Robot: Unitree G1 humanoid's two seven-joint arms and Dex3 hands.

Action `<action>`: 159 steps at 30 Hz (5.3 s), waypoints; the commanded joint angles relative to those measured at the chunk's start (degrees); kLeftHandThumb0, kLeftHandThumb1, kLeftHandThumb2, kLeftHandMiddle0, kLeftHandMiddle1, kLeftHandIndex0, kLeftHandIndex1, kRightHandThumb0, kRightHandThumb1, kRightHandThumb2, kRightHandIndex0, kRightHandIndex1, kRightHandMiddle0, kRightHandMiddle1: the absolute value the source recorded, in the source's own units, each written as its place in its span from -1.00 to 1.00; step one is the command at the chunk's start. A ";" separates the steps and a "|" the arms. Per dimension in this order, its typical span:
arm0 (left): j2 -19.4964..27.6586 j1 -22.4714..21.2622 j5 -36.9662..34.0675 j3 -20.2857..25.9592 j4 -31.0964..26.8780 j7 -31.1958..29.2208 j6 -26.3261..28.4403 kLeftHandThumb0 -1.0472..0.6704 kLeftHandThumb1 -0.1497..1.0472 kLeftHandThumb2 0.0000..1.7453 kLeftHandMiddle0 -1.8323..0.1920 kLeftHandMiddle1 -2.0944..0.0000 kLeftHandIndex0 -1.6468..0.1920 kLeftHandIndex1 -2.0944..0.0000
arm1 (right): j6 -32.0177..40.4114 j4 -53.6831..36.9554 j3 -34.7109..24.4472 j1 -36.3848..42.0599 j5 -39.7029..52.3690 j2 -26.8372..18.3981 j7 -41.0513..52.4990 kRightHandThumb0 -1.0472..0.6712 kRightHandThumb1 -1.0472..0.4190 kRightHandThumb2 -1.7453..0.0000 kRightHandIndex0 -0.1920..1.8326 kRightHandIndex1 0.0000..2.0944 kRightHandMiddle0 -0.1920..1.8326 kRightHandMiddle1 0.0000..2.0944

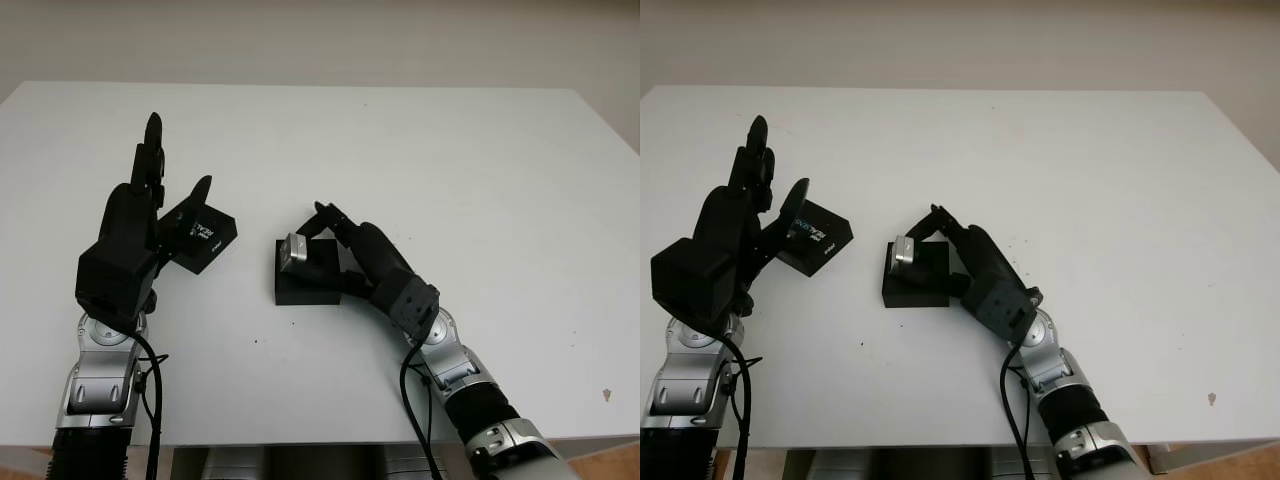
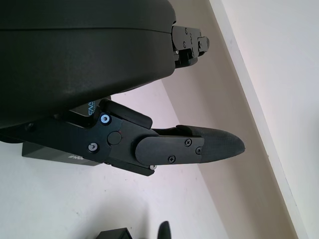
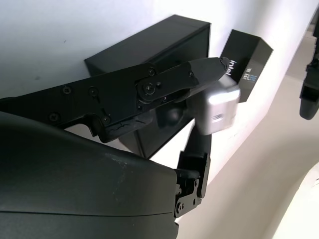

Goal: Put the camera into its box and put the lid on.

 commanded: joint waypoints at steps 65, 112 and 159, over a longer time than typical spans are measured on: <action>38.73 -23.78 12.68 -13.19 23.46 -40.54 -12.28 -0.78 0.76 -0.94 1.00 1.00 1.00 1.00 | 24.04 -32.49 -9.29 5.13 12.28 -6.06 6.30 -0.83 -1.00 0.24 -1.00 -1.00 -0.99 -0.95; 30.75 -44.88 44.06 -38.64 51.62 -23.49 -33.19 -0.23 0.54 -0.93 0.75 0.91 0.77 0.89 | 27.18 -34.95 -12.34 7.96 19.71 -4.03 5.50 -0.76 -1.00 0.29 -1.00 -1.00 -1.00 -1.00; 26.42 -36.40 29.23 -28.49 22.61 -37.11 -2.66 -0.11 1.00 -0.67 0.55 -0.86 0.65 -0.87 | 28.30 -35.70 -10.95 9.66 18.89 -3.03 5.68 -0.77 -1.00 0.32 -1.00 -1.00 -1.00 -1.00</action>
